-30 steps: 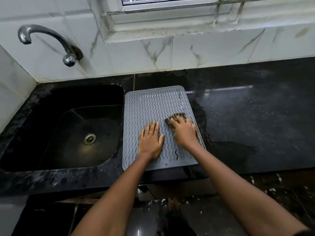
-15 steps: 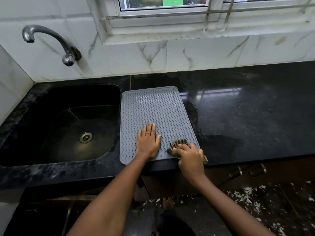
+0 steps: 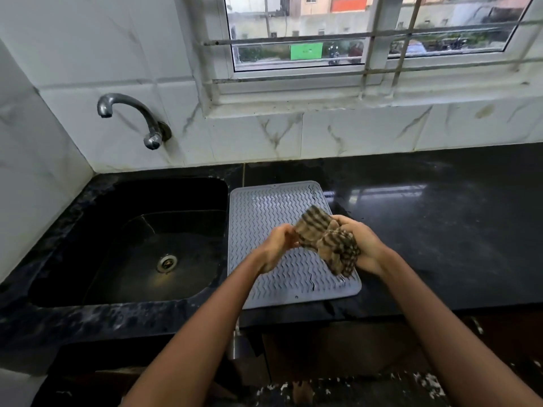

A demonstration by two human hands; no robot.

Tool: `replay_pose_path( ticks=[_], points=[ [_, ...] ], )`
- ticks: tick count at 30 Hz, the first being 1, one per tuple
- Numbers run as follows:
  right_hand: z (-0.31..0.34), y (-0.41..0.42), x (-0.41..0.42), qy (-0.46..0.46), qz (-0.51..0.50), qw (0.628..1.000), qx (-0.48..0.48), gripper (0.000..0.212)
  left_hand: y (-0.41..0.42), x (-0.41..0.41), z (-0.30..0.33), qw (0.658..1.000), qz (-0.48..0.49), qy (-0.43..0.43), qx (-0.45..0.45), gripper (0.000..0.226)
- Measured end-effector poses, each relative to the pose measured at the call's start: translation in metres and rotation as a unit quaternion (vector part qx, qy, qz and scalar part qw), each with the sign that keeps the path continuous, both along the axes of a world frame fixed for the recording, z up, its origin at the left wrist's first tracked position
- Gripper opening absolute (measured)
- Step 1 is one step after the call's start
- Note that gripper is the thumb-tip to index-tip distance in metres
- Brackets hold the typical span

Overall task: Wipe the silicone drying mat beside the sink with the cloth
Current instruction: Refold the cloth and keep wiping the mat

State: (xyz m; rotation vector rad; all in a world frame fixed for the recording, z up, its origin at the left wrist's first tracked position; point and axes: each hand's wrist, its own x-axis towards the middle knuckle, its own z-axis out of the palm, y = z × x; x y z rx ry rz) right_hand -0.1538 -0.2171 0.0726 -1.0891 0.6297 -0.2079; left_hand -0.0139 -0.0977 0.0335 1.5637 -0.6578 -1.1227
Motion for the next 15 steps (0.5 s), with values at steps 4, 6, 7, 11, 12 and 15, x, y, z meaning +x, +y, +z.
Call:
replay_pose_path(
  ticks=[4, 6, 7, 11, 12, 15],
  points=[
    [0.001, 0.001, 0.013, -0.093, -0.014, 0.974, 0.204, 0.033, -0.006, 0.006, 0.022, 0.981, -0.012, 0.172, -0.094, 0.053],
    [0.002, 0.005, 0.017, -0.107, -0.008, 0.963, 0.248, 0.025, -0.008, 0.01, 0.022, 0.981, -0.005, 0.172, -0.09, 0.045],
    [0.002, 0.006, 0.019, -0.108, -0.009, 0.958, 0.265, 0.022, -0.008, 0.013, 0.021, 0.983, 0.005, 0.166, -0.084, 0.039],
    [-0.003, 0.004, 0.025, 0.011, -0.053, 0.993, 0.1, 0.033, -0.009, 0.024, 0.028, 0.99, 0.056, 0.109, -0.063, 0.021],
    [-0.002, 0.002, 0.025, 0.069, -0.084, 0.994, 0.004, 0.035, -0.009, 0.026, 0.031, 0.992, 0.069, 0.087, -0.061, 0.019],
    [0.008, -0.003, 0.029, 0.117, -0.13, 0.965, -0.194, 0.038, -0.011, 0.029, 0.035, 0.994, 0.094, 0.015, -0.053, 0.011]
  ],
)
